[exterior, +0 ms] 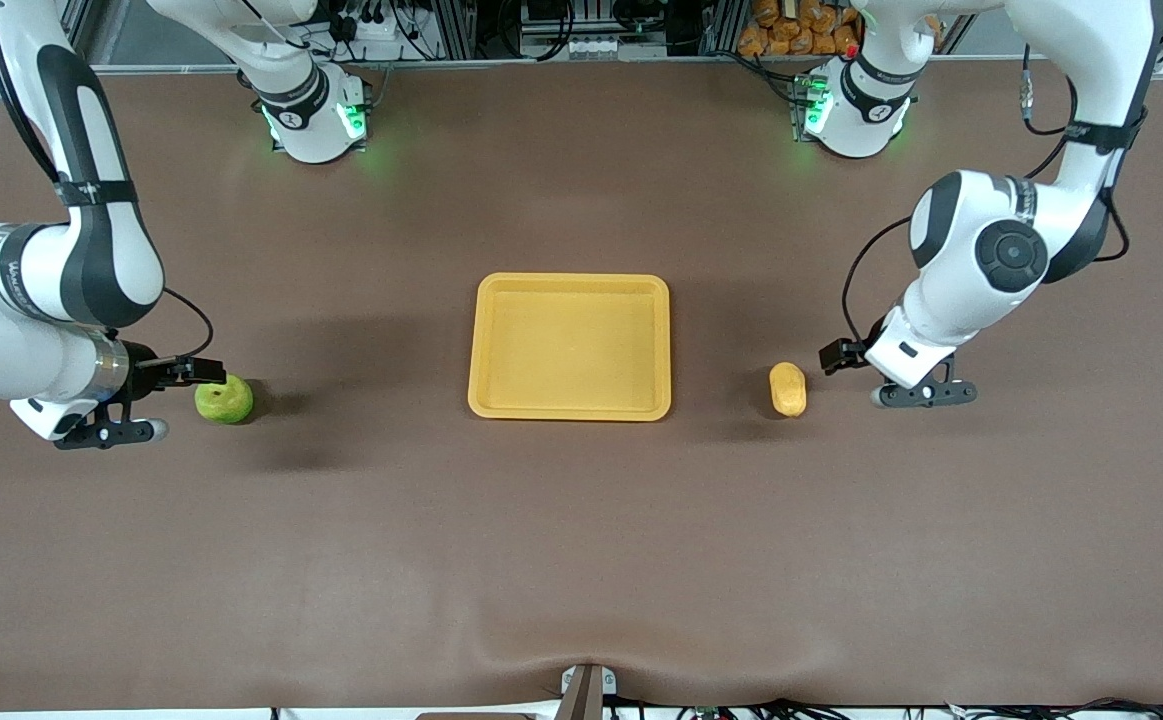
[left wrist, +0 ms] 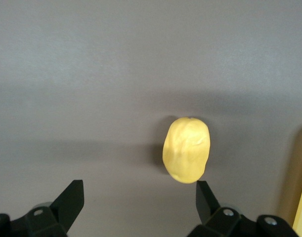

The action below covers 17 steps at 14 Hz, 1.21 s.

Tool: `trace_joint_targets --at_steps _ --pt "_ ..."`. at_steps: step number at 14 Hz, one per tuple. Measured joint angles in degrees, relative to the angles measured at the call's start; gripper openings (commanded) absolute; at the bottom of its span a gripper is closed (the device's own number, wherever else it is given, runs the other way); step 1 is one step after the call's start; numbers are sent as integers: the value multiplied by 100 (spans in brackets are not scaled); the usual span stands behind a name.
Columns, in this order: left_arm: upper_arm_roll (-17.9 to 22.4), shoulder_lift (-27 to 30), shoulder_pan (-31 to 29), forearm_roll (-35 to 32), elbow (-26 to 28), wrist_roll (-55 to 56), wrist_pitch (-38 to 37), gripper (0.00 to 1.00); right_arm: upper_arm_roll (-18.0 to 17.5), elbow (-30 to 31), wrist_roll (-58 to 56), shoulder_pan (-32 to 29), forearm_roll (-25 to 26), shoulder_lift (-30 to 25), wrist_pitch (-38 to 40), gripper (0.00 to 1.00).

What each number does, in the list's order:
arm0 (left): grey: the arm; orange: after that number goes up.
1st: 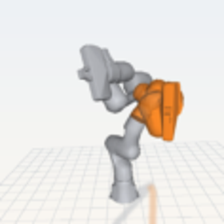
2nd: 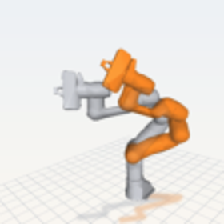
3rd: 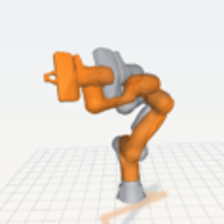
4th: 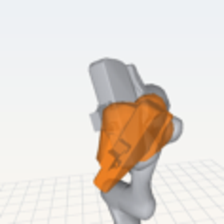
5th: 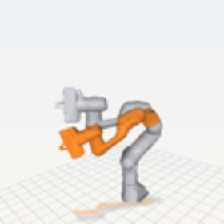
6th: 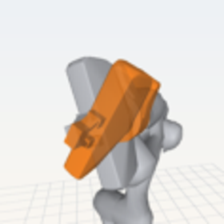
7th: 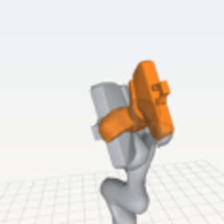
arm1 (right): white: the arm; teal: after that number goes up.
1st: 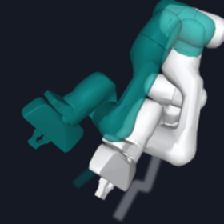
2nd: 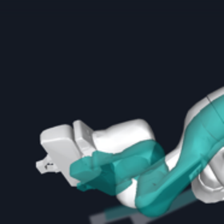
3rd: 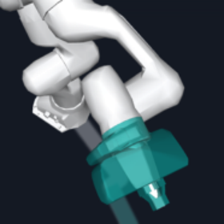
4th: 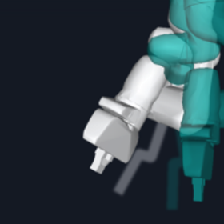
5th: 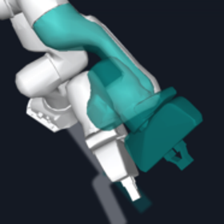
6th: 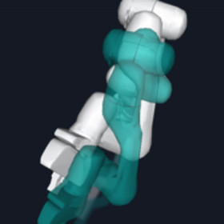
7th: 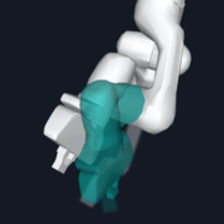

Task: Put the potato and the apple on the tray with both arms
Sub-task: 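Reach the right gripper to the apple while the left gripper reaches the potato, then lower and close the right gripper on the apple while the left grasps potato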

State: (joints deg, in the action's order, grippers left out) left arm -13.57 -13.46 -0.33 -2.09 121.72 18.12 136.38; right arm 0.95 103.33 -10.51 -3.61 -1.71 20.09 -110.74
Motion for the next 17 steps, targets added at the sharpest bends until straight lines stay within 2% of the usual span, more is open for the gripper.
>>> trace_joint_targets --at_steps 4,10,14,17 --pt "-20 -470 294 0 2 534 610 100 15 31 -22 -115 0 240 -65 100" --pt "-23 -1079 352 0 -1 597 1260 97 21 124 -361 -360 0 435 -439 100" --pt "-28 -1249 402 0 -4 658 1416 86 1 419 -332 -368 -3 520 -1212 100" --pt "-28 -1319 410 0 -5 659 1437 78 -10 616 -200 -367 -5 535 -1438 100"
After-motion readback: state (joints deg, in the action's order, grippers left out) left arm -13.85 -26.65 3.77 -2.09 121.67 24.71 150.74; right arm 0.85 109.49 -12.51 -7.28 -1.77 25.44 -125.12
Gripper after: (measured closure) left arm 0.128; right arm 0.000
